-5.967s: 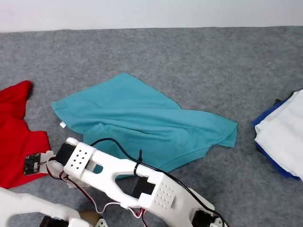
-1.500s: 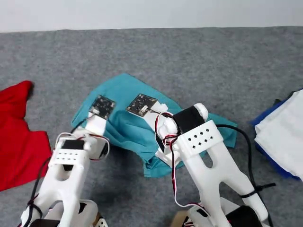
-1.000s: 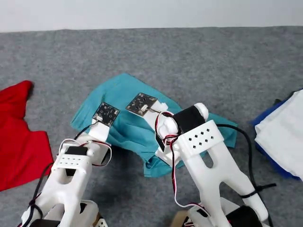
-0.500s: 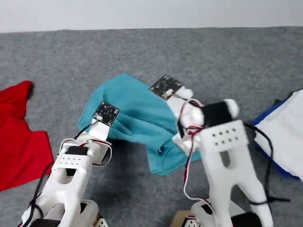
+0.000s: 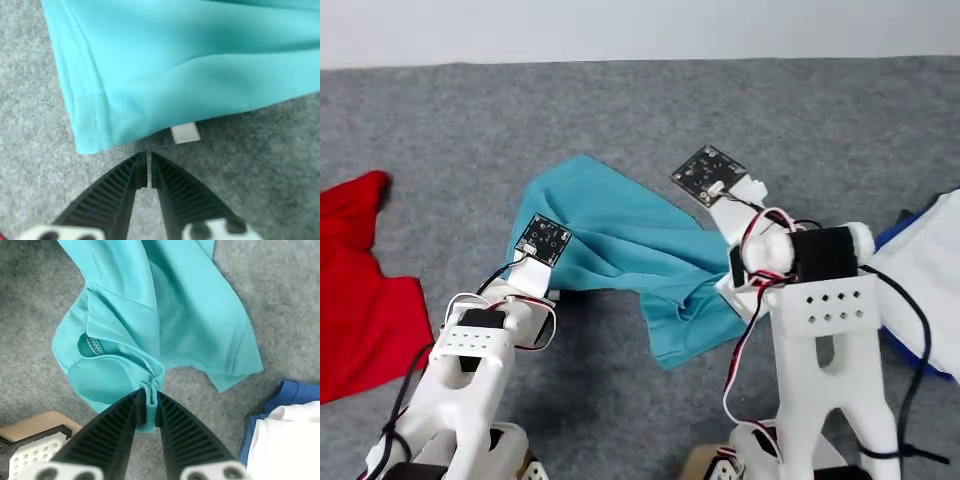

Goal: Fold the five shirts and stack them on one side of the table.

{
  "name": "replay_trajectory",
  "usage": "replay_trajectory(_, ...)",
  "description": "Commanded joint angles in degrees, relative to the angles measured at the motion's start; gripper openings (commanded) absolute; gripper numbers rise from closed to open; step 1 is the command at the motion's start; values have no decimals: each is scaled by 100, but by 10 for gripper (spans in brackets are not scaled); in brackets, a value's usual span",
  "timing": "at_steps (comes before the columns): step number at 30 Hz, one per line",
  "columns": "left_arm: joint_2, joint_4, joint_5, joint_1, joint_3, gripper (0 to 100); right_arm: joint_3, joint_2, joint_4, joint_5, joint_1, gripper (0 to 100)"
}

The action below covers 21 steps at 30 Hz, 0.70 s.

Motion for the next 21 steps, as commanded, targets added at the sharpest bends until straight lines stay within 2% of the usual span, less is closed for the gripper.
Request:
replay_trajectory(1, -132, -105, 18, -26, -31, 28, -325, -207, 207, 79, 259, 10)
replay_trajectory(7, -132, -105, 18, -26, -31, 28, -325, -207, 207, 237, 453, 10)
replay_trajectory(21, -132, -105, 18, -26, -31, 28, -299, -171, 127, 237, 418, 10)
